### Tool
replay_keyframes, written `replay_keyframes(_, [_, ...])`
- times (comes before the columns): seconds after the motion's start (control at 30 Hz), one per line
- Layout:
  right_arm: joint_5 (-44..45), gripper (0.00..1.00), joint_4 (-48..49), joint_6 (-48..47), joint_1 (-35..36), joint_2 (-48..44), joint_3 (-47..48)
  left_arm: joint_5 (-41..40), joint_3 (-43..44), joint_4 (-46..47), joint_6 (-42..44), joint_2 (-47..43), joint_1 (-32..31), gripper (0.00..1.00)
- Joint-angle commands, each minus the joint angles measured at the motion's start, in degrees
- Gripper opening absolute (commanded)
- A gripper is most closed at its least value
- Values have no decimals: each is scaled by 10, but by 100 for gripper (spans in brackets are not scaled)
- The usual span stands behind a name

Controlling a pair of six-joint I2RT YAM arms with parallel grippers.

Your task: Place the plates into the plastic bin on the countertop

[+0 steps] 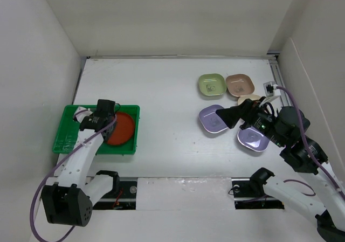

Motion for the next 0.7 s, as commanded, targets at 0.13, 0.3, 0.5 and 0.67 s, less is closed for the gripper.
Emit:
replay_keyframes(0.13, [-10,100,39,-9,6,-5,7,-39,49,-36,-20,-56,-2,84])
replay_keyframes(0.3, [21,100,39,-9,6,1,1,20,70,56,96,-82,-2,100])
replay_keyframes(0.5, [116,100,13,23,6,45,-6,225,89,226,232,-2,-2,100])
replay_keyframes(0.67, [181,100,-11,41,6,38,1,244,135,318,250,112,-144,100])
